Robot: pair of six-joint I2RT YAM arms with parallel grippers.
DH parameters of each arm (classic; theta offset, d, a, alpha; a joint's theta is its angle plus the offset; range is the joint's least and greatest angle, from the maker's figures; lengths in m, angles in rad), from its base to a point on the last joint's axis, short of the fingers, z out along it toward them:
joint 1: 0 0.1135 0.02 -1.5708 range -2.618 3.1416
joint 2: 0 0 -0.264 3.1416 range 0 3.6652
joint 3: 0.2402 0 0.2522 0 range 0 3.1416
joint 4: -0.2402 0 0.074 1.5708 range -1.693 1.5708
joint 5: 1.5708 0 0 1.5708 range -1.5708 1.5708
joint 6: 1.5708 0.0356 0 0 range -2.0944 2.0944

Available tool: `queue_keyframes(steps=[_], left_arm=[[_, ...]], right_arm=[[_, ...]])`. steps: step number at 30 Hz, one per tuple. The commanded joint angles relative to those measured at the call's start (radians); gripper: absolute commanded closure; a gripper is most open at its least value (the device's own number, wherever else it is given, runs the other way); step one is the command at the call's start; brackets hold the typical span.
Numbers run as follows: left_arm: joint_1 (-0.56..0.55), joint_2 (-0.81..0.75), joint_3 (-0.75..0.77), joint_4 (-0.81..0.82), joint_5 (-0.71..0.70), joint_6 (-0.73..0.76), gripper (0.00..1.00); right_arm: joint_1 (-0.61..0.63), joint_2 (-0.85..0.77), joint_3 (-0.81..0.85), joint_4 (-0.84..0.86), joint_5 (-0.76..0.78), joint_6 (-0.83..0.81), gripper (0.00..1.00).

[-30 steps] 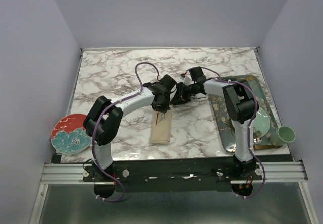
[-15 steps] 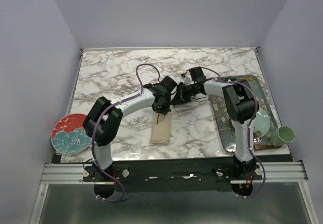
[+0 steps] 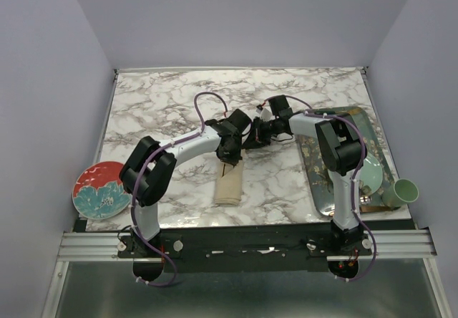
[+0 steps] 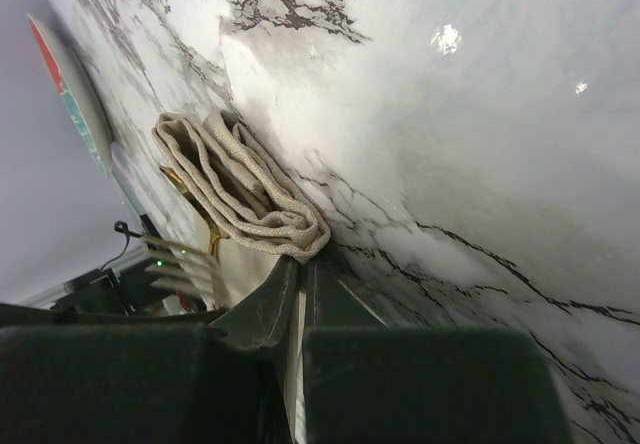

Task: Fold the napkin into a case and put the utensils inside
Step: Insert the fork into the folded napkin.

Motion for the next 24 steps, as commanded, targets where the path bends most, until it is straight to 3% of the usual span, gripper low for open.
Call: queue_keyframes(steps=[1, 4, 9, 15, 22, 23, 24], left_arm=[[-0.010, 0.013, 0.003, -0.047, 0.023, 0.004, 0.75], [-0.009, -0.001, 0.014, -0.036, 0.019, 0.017, 0.66], [-0.006, -0.056, 0.026, -0.014, -0.010, 0.051, 0.59], [0.071, -0.164, 0.053, 0.067, -0.032, 0.129, 0.57], [0.241, -0.159, 0.116, 0.055, 0.185, 0.267, 0.53], [0.254, -0.164, 0.107, 0.064, 0.186, 0.280, 0.52], [0.267, -0.177, 0.104, 0.076, 0.185, 0.290, 0.43]], right_arm=[[-0.004, -0.021, -0.023, 0.017, 0.061, -0.020, 0.93], [-0.004, -0.035, -0.026, 0.018, 0.062, -0.024, 0.93], [-0.004, -0.043, -0.021, 0.017, 0.055, -0.034, 0.93], [-0.004, -0.049, -0.010, 0.017, 0.052, -0.054, 0.93], [-0.004, -0.038, 0.023, 0.014, 0.044, -0.077, 0.93], [-0.002, -0.035, 0.039, 0.014, 0.039, -0.081, 0.92], [-0.002, -0.032, 0.046, 0.014, 0.033, -0.089, 0.91]])
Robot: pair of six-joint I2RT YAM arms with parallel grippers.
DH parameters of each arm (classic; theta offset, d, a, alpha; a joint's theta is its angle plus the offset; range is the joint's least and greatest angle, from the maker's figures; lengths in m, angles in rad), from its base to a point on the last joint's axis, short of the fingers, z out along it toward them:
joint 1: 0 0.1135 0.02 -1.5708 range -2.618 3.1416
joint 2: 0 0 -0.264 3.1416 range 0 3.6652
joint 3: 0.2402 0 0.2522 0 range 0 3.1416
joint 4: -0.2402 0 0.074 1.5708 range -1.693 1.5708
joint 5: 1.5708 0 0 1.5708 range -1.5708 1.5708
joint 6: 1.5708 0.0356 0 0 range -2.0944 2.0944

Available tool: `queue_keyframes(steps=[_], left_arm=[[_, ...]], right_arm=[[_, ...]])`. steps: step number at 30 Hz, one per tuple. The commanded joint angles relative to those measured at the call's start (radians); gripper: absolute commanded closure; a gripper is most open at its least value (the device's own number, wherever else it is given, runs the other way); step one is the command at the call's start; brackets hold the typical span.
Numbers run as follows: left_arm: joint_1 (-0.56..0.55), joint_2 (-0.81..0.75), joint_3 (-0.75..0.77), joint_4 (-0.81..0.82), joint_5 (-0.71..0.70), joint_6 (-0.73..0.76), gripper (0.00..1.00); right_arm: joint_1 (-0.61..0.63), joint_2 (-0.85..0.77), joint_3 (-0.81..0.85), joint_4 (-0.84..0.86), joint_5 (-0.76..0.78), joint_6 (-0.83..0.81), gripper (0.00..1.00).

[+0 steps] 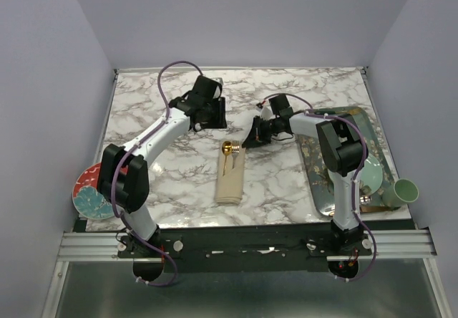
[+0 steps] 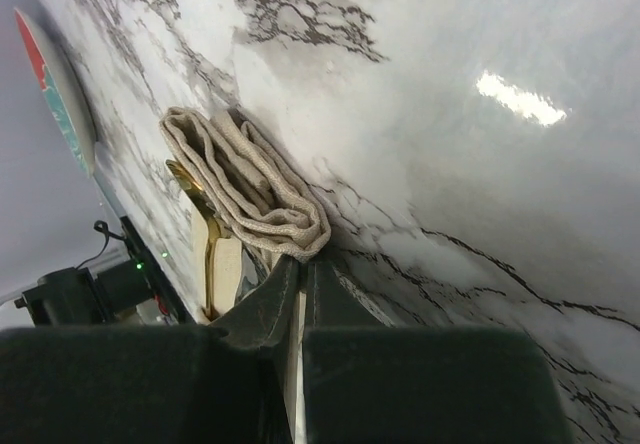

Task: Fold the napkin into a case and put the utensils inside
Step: Place the smaller rectangle-folded napkin at the center of the board, then reset both arms

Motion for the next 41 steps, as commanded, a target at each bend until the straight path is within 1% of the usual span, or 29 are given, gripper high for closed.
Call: queue_keyframes(steps=[1, 3, 5, 6, 7, 8, 9, 10, 12, 13, 15, 16, 17, 18, 20, 22, 24, 25, 27, 28, 29, 30, 31, 32, 33, 35, 38, 39, 41], left_arm=[[0.087, -0.042, -0.004, 0.027, 0.096, 0.112, 0.42], [0.118, -0.051, -0.001, 0.048, 0.120, 0.129, 0.41], [0.169, -0.057, 0.011, 0.049, 0.140, 0.144, 0.37], [0.182, -0.062, 0.016, 0.053, 0.155, 0.150, 0.29], [0.201, -0.063, 0.020, 0.056, 0.169, 0.161, 0.25], [0.228, -0.069, 0.026, 0.059, 0.192, 0.176, 0.22], [0.245, -0.075, 0.033, 0.064, 0.203, 0.187, 0.13], [0.259, -0.077, 0.042, 0.064, 0.209, 0.195, 0.08], [0.305, -0.073, 0.082, 0.046, 0.244, 0.210, 0.01], [0.321, -0.068, 0.101, 0.027, 0.254, 0.213, 0.01], [0.373, -0.063, 0.152, -0.017, 0.263, 0.230, 0.01], [0.393, -0.066, 0.164, -0.025, 0.269, 0.244, 0.01], [0.413, -0.071, 0.183, -0.031, 0.277, 0.258, 0.01], [0.455, -0.077, 0.194, -0.053, 0.304, 0.267, 0.01], [0.494, -0.071, 0.249, -0.097, 0.349, 0.313, 0.01], [0.555, -0.046, 0.293, -0.200, 0.442, 0.388, 0.01], [0.581, -0.024, 0.342, -0.304, 0.445, 0.434, 0.01], [0.591, -0.029, 0.339, -0.316, 0.420, 0.445, 0.01], [0.627, -0.086, 0.260, -0.285, 0.401, 0.466, 0.01], [0.632, -0.109, 0.220, -0.268, 0.387, 0.492, 0.01], [0.631, -0.126, 0.144, -0.257, 0.328, 0.524, 0.01], [0.631, -0.157, 0.110, -0.251, 0.305, 0.537, 0.01], [0.629, -0.171, 0.076, -0.249, 0.288, 0.548, 0.01], [0.631, -0.189, -0.002, -0.241, 0.243, 0.557, 0.01], [0.626, -0.233, -0.042, -0.214, 0.222, 0.570, 0.01], [0.618, -0.279, -0.142, -0.182, 0.182, 0.597, 0.01], [0.572, -0.335, -0.185, -0.143, 0.102, 0.612, 0.01], [0.556, -0.342, -0.182, -0.136, 0.059, 0.615, 0.01], [0.531, -0.344, -0.170, -0.122, 0.030, 0.626, 0.01]], right_arm=[[-0.002, -0.009, 0.062, 0.004, 0.011, -0.052, 0.89], [-0.002, -0.001, 0.089, 0.001, 0.003, -0.066, 0.87], [-0.001, 0.014, 0.112, -0.003, -0.005, -0.078, 0.81], [-0.002, 0.020, 0.144, -0.011, -0.008, -0.098, 0.77], [-0.002, 0.026, 0.160, -0.019, -0.009, -0.109, 0.67], [-0.002, 0.029, 0.178, -0.043, -0.009, -0.122, 0.61], [-0.002, 0.028, 0.192, -0.059, -0.006, -0.136, 0.55], [-0.002, 0.023, 0.215, -0.075, 0.000, -0.171, 0.45], [-0.004, -0.027, 0.224, -0.115, 0.034, -0.205, 0.34], [-0.005, -0.047, 0.229, -0.128, 0.046, -0.245, 0.22], [-0.013, -0.102, 0.232, -0.174, 0.086, -0.291, 0.11], [-0.016, -0.162, 0.234, -0.193, 0.098, -0.346, 0.06], [-0.019, -0.194, 0.235, -0.233, 0.130, -0.375, 0.04], [-0.028, -0.224, 0.235, -0.258, 0.147, -0.404, 0.02], [-0.039, -0.323, 0.221, -0.322, 0.199, -0.486, 0.00], [-0.061, -0.395, 0.191, -0.355, 0.224, -0.550, 0.00], [-0.091, -0.492, 0.140, -0.391, 0.247, -0.573, 0.00], [-0.102, -0.518, 0.122, -0.405, 0.255, -0.581, 0.00], [-0.134, -0.596, 0.079, -0.437, 0.282, -0.583, 0.00], [-0.145, -0.624, 0.022, -0.444, 0.288, -0.580, 0.00], [-0.156, -0.650, -0.016, -0.447, 0.298, -0.578, 0.00], [-0.174, -0.705, -0.053, -0.445, 0.299, -0.577, 0.00], [-0.180, -0.733, -0.129, -0.442, 0.302, -0.569, 0.00], [-0.188, -0.757, -0.165, -0.435, 0.304, -0.566, 0.00], [-0.197, -0.815, -0.196, -0.430, 0.307, -0.563, 0.00], [-0.202, -0.871, -0.287, -0.415, 0.317, -0.566, 0.00], [-0.211, -0.949, -0.354, -0.404, 0.319, -0.570, 0.00], [-0.213, -0.960, -0.358, -0.401, 0.327, -0.572, 0.00], [-0.216, -0.989, -0.360, -0.402, 0.340, -0.587, 0.00]])
